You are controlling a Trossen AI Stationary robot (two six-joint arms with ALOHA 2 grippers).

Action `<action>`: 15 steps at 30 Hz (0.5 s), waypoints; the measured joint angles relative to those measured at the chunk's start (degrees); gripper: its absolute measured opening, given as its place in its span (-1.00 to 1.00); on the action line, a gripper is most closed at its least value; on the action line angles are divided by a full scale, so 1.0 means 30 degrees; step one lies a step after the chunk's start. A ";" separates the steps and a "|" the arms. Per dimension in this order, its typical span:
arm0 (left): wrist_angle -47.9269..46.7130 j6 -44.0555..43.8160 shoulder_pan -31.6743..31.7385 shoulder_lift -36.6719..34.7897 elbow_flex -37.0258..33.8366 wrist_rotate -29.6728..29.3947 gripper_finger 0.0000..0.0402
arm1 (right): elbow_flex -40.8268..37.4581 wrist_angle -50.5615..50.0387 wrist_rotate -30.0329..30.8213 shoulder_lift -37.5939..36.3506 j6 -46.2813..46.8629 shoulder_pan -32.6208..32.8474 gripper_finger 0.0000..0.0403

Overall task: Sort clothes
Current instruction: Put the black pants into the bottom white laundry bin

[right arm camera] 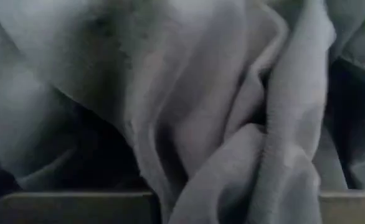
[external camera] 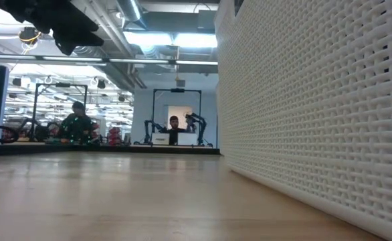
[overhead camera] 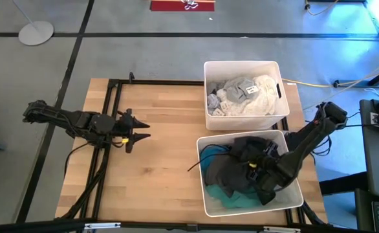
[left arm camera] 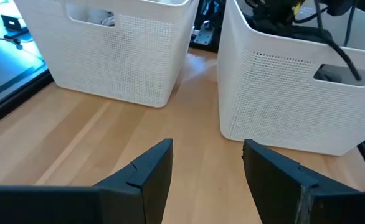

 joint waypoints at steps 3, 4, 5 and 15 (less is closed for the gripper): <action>0.0026 0.0000 -0.0001 0.0239 0.0000 0.0000 -0.09 | -0.0434 0.0751 -0.0808 0.0000 -0.0006 -0.0444 -0.50; 0.0025 0.0000 0.0005 0.0338 0.0000 0.0000 -0.09 | -0.0485 0.0835 -0.1135 0.0000 -0.0006 -0.0561 -0.44; 0.0019 0.0000 0.0002 0.0439 0.0000 0.0007 -0.09 | -0.0486 0.0856 -0.1484 0.0000 -0.0006 -0.0674 -0.39; 0.0156 0.0170 -0.0002 0.1275 -0.0007 0.0014 -0.09 | 0.4311 -0.3360 -0.7192 0.0058 -0.1179 -0.1528 -0.18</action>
